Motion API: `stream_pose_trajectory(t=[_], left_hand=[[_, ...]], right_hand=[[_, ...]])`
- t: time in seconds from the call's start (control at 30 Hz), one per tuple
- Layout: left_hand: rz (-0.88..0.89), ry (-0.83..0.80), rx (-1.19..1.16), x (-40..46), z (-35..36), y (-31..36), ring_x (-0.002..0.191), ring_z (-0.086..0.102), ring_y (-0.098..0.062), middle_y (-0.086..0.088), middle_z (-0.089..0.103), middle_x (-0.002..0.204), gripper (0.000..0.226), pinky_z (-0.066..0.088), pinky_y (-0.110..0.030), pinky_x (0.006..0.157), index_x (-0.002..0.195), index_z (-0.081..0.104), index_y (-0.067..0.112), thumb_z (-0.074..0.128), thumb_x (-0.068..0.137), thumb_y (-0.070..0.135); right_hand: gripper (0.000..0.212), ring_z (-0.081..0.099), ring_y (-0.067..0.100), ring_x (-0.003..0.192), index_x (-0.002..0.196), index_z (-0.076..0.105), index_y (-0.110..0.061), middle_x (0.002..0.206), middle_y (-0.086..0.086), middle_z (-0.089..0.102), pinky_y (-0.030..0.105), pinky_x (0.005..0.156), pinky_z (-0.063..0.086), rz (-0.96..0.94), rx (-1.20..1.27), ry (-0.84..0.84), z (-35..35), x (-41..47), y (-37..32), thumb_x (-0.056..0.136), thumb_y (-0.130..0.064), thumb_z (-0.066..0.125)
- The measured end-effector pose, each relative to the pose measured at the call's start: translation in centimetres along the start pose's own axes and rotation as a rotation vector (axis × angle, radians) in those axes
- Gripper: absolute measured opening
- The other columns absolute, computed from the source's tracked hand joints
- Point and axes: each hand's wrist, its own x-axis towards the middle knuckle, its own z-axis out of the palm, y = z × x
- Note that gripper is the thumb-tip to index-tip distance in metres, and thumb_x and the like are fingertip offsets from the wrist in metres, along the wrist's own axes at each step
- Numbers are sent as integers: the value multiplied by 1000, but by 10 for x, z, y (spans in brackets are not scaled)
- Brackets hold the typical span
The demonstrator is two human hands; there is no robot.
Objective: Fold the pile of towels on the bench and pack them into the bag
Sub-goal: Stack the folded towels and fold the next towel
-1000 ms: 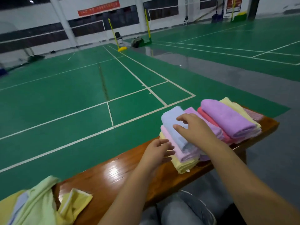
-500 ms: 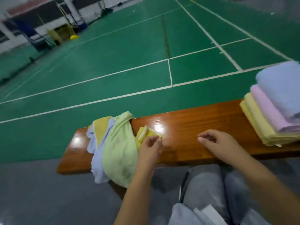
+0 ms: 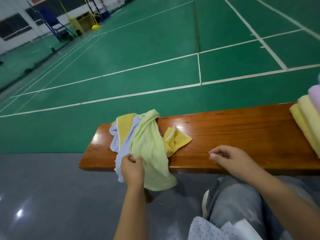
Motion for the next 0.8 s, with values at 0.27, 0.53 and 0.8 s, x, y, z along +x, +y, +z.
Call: stream_pose_trajectory(t=[0.27, 0.53, 0.8], left_hand=[[86, -87, -122, -9, -8, 16, 72, 52, -16, 3, 53, 75, 16, 38, -20, 57, 93, 60, 5, 64, 90, 20], [318, -221, -264, -60, -11, 73, 71, 48, -14, 1, 51, 80, 14, 39, -27, 64, 88, 45, 22, 57, 95, 28], [374, -460, -537, -123, 8, 120, 71, 52, -12, 3, 57, 77, 20, 45, -27, 68, 80, 54, 21, 74, 83, 20]], right_hand=[[6, 64, 9, 90, 94, 65, -29, 92, -8, 69, 31, 84, 53, -4, 89, -9, -5, -4, -5, 91, -26, 61], [20, 62, 1, 94, 104, 64, -27, 100, -12, 66, 13, 74, 51, -103, 247, -39, -10, -16, -29, 85, -23, 68], [48, 62, -2, 99, 110, 55, -42, 109, -16, 66, 20, 80, 53, -233, 384, -54, -13, -30, -51, 76, -16, 77]])
